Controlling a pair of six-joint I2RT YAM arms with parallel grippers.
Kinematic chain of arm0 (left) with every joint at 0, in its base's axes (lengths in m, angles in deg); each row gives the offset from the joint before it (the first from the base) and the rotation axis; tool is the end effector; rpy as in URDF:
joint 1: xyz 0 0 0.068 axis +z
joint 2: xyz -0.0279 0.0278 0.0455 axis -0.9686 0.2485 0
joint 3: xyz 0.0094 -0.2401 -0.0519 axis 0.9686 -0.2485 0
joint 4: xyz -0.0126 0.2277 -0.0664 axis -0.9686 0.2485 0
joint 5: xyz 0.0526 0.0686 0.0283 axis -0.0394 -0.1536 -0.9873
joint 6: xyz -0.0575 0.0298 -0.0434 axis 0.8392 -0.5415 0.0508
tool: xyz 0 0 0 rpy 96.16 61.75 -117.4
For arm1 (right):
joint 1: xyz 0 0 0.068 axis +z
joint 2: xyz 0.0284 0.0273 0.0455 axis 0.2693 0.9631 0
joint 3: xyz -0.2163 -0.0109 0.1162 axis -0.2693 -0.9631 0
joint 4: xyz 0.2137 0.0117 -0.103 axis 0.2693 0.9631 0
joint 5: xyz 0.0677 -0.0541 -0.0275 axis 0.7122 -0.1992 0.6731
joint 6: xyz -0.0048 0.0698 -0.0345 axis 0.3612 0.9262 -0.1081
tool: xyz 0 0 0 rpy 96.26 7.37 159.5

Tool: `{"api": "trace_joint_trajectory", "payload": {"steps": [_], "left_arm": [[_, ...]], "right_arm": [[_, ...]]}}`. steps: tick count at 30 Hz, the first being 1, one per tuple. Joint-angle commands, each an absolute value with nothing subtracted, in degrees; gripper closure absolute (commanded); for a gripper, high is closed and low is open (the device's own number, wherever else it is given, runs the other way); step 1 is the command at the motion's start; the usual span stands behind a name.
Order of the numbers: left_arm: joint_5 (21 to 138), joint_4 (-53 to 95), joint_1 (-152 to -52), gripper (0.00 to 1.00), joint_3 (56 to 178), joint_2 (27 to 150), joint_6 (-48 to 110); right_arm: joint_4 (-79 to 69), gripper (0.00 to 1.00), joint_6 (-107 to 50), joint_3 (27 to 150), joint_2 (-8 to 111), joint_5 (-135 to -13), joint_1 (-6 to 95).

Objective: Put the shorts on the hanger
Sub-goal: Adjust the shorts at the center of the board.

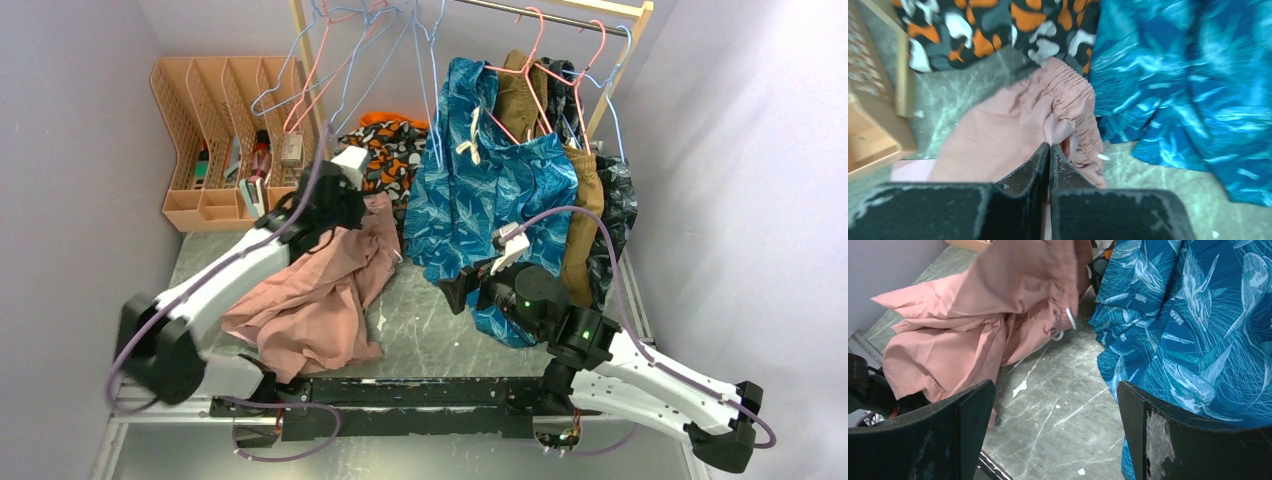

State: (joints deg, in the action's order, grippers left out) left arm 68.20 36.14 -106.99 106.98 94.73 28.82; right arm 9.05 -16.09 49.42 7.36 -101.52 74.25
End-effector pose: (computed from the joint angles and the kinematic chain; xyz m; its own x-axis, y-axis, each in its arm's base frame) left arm 0.2851 -0.1695 0.2519 -0.5372 0.1374 -0.8322 0.3987 0.9108 -0.1070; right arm 0.1145 0.1444 0.2796 -0.3313 0.0480 -0.9423 -0.5530 0.7993 0.2351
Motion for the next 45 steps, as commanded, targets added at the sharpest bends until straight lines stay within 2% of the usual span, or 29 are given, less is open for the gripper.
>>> {"api": "trace_joint_trajectory", "payload": {"steps": [1, 10, 15, 24, 36, 42, 45], "left_arm": [[69.18, 39.21, -107.6, 0.93, 103.83, 77.65, 27.64], [67.09, 43.28, -107.47, 0.93, 91.42, 51.03, 30.32], [68.02, 42.65, -107.51, 0.93, 87.63, 42.76, 30.48], [72.95, 45.88, -107.49, 0.93, 89.32, 39.88, 28.95], [75.88, 45.78, -107.51, 0.93, 88.47, 38.01, 29.74], [76.48, 46.12, -107.46, 0.93, 89.12, 38.47, 29.77], [76.57, 46.41, -107.52, 0.93, 89.02, 38.24, 29.87]], "right_arm": [[6.78, 0.03, -15.45, 50.6, 7.6, -100.92, 74.62], [-4.96, 0.04, -11.65, 48.89, 16.24, -95.26, 74.65], [-17.25, 0.08, -7.55, 48.26, 25.8, -90.45, 75.35], [-36.9, 0.13, -7.95, 52.41, 36.66, -88.97, 77.06], [-38.84, 0.25, -6.41, 62.41, 48.62, -86.12, 76.63], [-39.23, 0.4, -5.3, 65.01, 52.94, -82.17, 75.99], [-40.2, 0.53, -5.04, 65.22, 54.02, -80.41, 75.54]]}}
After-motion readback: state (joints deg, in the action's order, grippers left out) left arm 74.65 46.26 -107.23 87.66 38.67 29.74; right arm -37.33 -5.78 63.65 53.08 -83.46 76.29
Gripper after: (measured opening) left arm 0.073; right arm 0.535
